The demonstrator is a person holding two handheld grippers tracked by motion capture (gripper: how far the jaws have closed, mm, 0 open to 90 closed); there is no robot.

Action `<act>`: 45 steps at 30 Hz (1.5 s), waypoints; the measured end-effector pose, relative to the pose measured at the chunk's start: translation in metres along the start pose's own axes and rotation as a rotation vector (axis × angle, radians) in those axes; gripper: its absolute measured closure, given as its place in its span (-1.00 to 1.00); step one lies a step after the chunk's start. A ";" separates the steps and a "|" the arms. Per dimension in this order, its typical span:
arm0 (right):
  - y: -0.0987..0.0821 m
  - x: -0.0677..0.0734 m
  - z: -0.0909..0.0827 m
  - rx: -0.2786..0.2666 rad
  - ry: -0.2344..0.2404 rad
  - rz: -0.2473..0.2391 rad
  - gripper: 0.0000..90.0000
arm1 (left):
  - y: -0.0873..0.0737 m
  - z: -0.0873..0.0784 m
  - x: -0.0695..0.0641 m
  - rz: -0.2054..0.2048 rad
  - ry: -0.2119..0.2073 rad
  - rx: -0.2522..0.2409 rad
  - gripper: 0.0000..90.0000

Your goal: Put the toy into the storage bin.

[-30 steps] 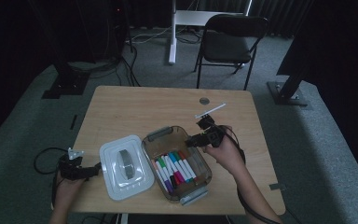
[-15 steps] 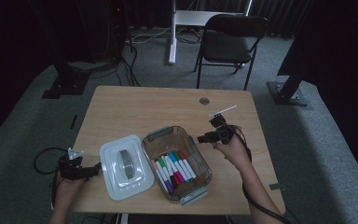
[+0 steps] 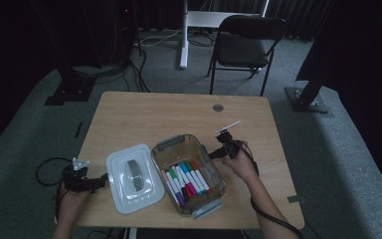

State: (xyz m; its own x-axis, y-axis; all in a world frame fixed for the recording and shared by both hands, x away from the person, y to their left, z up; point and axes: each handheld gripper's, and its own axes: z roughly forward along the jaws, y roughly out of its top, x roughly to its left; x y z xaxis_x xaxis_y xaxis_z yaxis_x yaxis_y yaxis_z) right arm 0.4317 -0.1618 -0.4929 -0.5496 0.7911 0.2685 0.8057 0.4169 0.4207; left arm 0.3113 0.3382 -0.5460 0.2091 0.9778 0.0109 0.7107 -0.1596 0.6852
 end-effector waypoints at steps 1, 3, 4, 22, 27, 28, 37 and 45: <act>0.001 0.000 0.003 0.007 0.001 0.000 0.37 | 0.000 0.000 0.000 0.000 0.000 0.000 -0.99; 0.003 0.000 0.009 0.018 -0.010 -0.003 0.38 | 0.000 0.000 0.000 0.000 0.000 0.000 -0.99; 0.004 0.000 0.011 0.022 -0.005 0.000 0.38 | 0.000 0.000 0.000 0.000 0.000 0.000 -0.99; 0.004 -0.011 0.015 0.047 -0.040 0.079 0.69 | 0.000 0.000 0.000 0.000 0.000 0.000 -0.99; 0.001 -0.013 0.000 0.015 -0.043 0.101 0.70 | 0.000 0.000 0.000 0.000 0.000 0.000 -0.99; 0.000 -0.014 -0.003 0.005 -0.037 0.103 0.70 | 0.000 0.000 0.000 0.000 0.000 0.000 -0.99; -0.005 -0.012 -0.025 -0.035 -0.030 0.123 0.70 | 0.000 0.000 0.000 -0.001 0.000 0.000 -0.99; -0.007 -0.002 -0.051 -0.078 -0.030 0.116 0.70 | 0.000 0.000 0.000 0.000 0.000 0.000 -0.99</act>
State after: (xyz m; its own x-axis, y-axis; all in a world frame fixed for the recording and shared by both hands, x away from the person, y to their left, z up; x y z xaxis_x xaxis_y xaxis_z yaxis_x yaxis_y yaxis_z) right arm 0.4158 -0.1891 -0.4517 -0.4464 0.8453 0.2936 0.8429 0.2871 0.4551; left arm 0.3114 0.3381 -0.5460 0.2087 0.9779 0.0108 0.7110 -0.1593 0.6850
